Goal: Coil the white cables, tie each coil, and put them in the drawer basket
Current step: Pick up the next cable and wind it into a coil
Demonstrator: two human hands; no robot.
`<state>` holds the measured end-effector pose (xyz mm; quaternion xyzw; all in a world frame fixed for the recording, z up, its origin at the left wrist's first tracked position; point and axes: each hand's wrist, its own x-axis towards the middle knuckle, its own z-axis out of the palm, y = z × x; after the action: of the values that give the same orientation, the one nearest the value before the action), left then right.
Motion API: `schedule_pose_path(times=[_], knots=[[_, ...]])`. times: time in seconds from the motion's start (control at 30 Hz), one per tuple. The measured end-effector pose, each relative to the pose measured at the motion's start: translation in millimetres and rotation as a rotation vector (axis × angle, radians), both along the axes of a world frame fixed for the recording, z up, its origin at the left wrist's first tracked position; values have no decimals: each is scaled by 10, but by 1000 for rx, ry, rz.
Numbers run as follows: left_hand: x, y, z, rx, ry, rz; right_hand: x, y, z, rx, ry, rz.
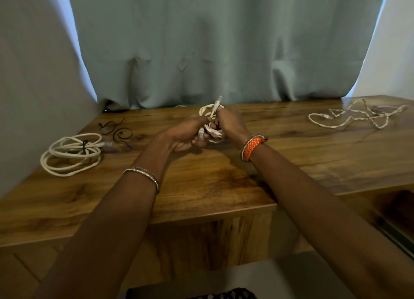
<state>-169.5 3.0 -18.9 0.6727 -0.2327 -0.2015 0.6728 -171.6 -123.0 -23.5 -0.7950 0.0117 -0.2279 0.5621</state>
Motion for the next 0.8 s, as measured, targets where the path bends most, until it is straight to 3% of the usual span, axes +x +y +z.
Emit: schedule_pose_path(times=[0.07, 0.17, 0.27, 0.4, 0.5, 0.67, 0.8], knots=[[-10, 28, 24, -84, 25, -2, 2, -35, 68, 112, -11, 114], [-18, 65, 50, -205, 75, -72, -68, -133, 131, 492, 61, 498], [-6, 50, 39, -224, 83, -152, -116, -176, 92, 450, 96, 663], [-6, 80, 46, -188, 98, -203, -84, -179, 82, 283, -2, 537], [-11, 60, 33, -61, 22, -118, -60, -153, 70, 142, -91, 362], [-83, -165, 4, 108, -229, 184, -50, -123, 62, 148, -162, 151], [-131, -203, -68, 56, -197, 259, -60, -99, 20, 159, -163, 196]])
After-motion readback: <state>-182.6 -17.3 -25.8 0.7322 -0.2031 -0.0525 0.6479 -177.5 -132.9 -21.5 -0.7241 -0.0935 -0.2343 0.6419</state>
